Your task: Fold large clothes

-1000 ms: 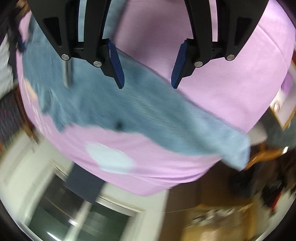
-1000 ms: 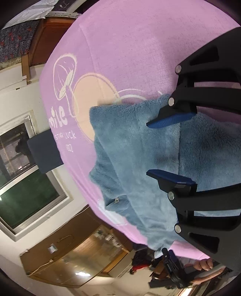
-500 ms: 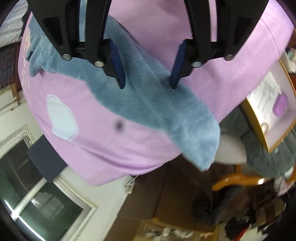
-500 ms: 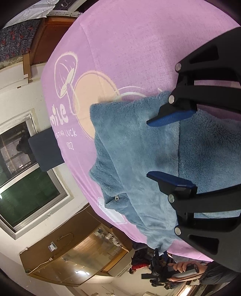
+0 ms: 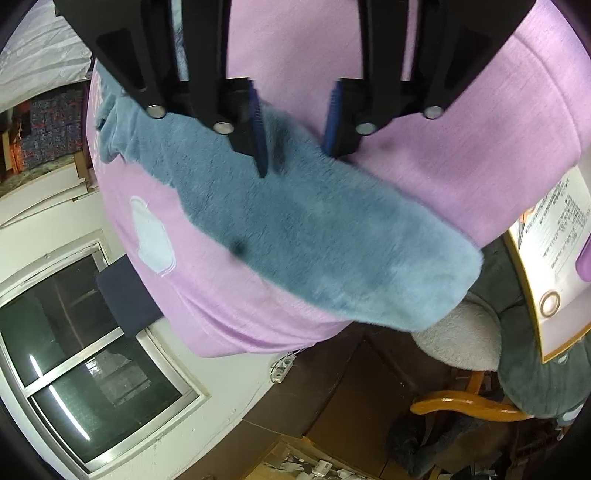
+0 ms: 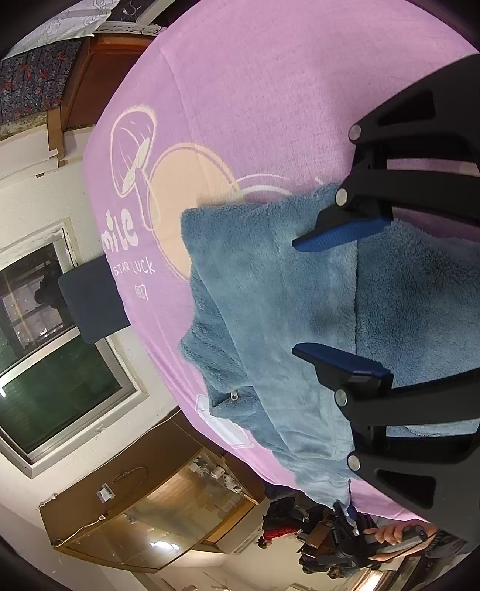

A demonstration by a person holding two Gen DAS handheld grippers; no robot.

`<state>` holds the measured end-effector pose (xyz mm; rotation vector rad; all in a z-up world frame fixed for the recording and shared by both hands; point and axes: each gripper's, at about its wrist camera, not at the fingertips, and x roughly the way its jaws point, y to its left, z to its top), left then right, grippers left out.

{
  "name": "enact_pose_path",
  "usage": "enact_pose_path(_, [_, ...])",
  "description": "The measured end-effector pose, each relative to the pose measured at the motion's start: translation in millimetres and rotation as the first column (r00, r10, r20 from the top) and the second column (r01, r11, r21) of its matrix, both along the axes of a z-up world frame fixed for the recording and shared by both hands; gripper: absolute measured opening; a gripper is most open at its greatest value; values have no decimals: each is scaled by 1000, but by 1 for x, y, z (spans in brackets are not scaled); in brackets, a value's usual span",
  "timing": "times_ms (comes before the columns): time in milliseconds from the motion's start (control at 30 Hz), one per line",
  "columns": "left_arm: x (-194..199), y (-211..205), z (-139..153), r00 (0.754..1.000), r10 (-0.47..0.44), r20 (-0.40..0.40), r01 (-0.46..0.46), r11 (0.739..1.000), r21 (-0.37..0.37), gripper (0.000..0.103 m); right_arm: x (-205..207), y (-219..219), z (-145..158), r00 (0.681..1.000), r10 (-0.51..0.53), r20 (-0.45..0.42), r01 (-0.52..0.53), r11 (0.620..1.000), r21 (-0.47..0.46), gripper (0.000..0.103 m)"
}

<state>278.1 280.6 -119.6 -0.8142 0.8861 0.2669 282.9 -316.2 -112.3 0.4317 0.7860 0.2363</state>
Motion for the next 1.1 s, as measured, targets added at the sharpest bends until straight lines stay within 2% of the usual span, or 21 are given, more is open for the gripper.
enact_pose_path(100, [2, 2, 1, 1000, 11, 0, -11, 1000, 16, 27, 0, -1, 0, 1000, -2, -1, 2, 1000, 3, 51])
enact_pose_path(133, [3, 2, 1, 1000, 19, -6, -19, 999, 29, 16, 0, -2, 1, 1000, -2, 1, 2, 1000, 4, 51])
enact_pose_path(167, [3, 3, 1, 1000, 18, -8, -18, 999, 37, 10, -1, -2, 2, 1000, -5, 4, 5, 1000, 3, 51])
enact_pose_path(233, [3, 2, 3, 1000, 10, -6, -9, 999, 52, 9, -2, -3, 4, 1000, -8, 14, 8, 1000, 5, 51])
enact_pose_path(300, [4, -5, 13, 1000, -4, -6, 5, 994, 113, 8, -3, -4, 6, 1000, -13, 19, 13, 1000, 8, 51])
enact_pose_path(367, [8, -24, 33, 999, -40, -9, 41, 975, 218, 8, -3, -5, 7, 1000, -17, 19, 17, 1000, 11, 51])
enact_pose_path(433, [14, -51, 56, 996, -91, -11, 90, 938, 336, 8, -2, -7, 6, 1000, -24, 12, 24, 1000, 17, 51])
enact_pose_path(500, [19, -77, 74, 990, -140, -12, 132, 900, 415, 8, -3, -10, 6, 999, -32, 9, 31, 999, 29, 51])
enact_pose_path(567, [26, -119, 95, 975, -220, -14, 197, 846, 495, 8, -4, -13, 8, 999, -38, 14, 37, 999, 38, 51])
enact_pose_path(600, [27, -134, 101, 968, -250, -15, 222, 827, 517, 8, -5, -14, 9, 999, -40, 18, 39, 998, 42, 51])
enact_pose_path(733, [36, -239, 122, 898, -439, -31, 363, 700, 615, 8, -7, -22, 13, 998, -58, 28, 56, 996, 72, 51])
enact_pose_path(800, [36, -280, 123, 858, -513, -39, 419, 653, 631, 8, -7, -27, 14, 997, -69, 28, 67, 994, 88, 51])
enact_pose_path(833, [35, -314, 120, 821, -569, -51, 465, 615, 637, 9, -7, -28, 14, 997, -74, 27, 72, 993, 95, 51])
enact_pose_path(933, [37, -379, 96, 742, -662, -102, 565, 536, 627, 11, -6, -40, 12, 995, -95, 15, 92, 985, 144, 53])
enact_pose_path(1000, [37, -410, 73, 708, -690, -149, 610, 492, 622, 14, -5, -45, 10, 995, -101, 2, 99, 980, 173, 56])
enact_pose_path(1033, [38, -426, 55, 691, -698, -189, 638, 465, 614, 21, -5, -48, 9, 995, -100, -5, 99, 977, 188, 56])
enact_pose_path(1067, [39, -435, 40, 685, -694, -222, 652, 449, 611, 35, -4, -51, 7, 995, -102, -13, 103, 973, 205, 56])
enact_pose_path(1100, [37, -438, 31, 687, -686, -239, 655, 442, 612, 40, -3, -53, 6, 994, -105, -18, 106, 971, 214, 56])
